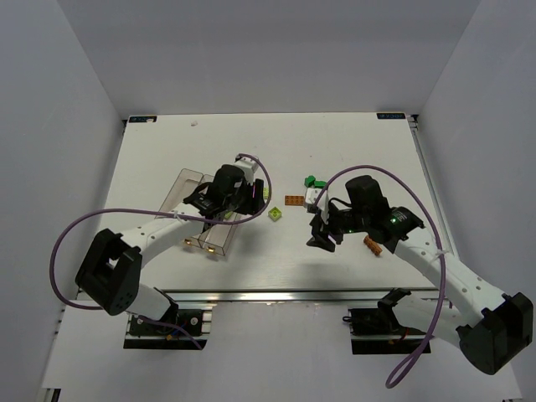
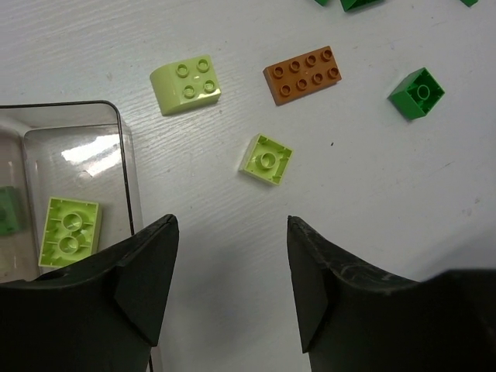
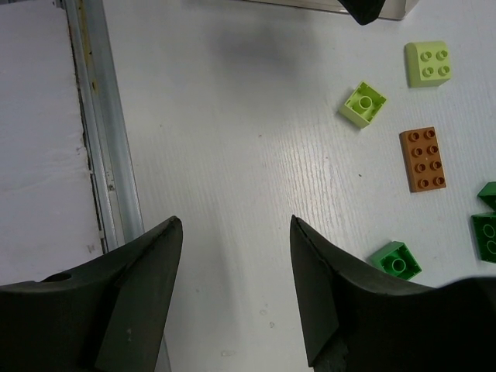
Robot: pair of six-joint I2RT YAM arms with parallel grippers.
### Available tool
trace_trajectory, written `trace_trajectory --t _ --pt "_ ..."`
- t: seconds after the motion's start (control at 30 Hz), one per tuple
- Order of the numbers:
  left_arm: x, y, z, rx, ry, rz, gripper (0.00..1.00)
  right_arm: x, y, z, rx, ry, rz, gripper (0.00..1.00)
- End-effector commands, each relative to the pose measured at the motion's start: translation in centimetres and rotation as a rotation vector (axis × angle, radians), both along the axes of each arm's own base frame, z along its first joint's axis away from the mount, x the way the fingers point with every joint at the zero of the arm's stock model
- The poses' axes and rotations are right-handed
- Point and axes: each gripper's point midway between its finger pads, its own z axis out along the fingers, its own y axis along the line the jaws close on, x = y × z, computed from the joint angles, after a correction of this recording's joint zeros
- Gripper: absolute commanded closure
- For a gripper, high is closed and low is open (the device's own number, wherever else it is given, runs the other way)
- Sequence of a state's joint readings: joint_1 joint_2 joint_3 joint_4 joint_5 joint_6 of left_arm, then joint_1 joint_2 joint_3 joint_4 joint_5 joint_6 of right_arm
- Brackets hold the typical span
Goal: Sort the legos into containers by color
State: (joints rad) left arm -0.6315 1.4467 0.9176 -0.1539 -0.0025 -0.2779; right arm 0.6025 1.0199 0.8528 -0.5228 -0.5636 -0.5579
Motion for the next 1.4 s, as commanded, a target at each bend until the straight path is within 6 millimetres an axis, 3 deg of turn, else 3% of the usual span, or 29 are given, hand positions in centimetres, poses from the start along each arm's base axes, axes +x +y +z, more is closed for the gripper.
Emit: trace_trajectory --t 0.0,0.4,0.6,0.87,0.93,0.97,1.03,1.13,1.37 --pt "1.0 0.0 2.0 -0.007 -0.047 0.037 0.32 0.2 0.0 0.3 0.01 -0.032 0.003 0.37" --pt "1.9 0.3 1.4 0.028 -0.038 0.085 0.3 -0.3 -0.1 1.0 0.033 -0.065 0.028 0.36" --pt "3.4 0.3 1.8 0.052 -0.024 0.152 0.26 -0.3 -0.2 0.8 0.02 -0.068 0.034 0.36" --pt "5.8 -2.1 1.2 0.007 0.065 0.215 0.25 -0.7 -0.2 1.2 0.036 -0.078 0.05 0.36" --pt "6.2 -2.6 0.1 0.029 0.095 0.211 0.24 -0.7 -0.2 1.3 0.04 -0.084 0.05 0.36" --pt "6.7 -3.0 0.7 0.027 0.086 0.205 0.24 -0.8 -0.2 1.4 0.042 -0.088 0.053 0.36" --pt "6.9 -3.3 -0.9 0.064 0.118 0.189 0.23 -0.8 -0.2 1.5 0.044 -0.092 0.055 0.36" --pt "7.5 -4.0 -1.6 0.081 0.125 0.162 0.23 -0.9 -0.2 1.6 0.046 -0.098 0.06 0.36" --pt "8.2 -5.9 -1.1 0.052 0.132 0.134 0.23 -0.9 -0.3 1.2 0.038 -0.1 0.069 0.36"
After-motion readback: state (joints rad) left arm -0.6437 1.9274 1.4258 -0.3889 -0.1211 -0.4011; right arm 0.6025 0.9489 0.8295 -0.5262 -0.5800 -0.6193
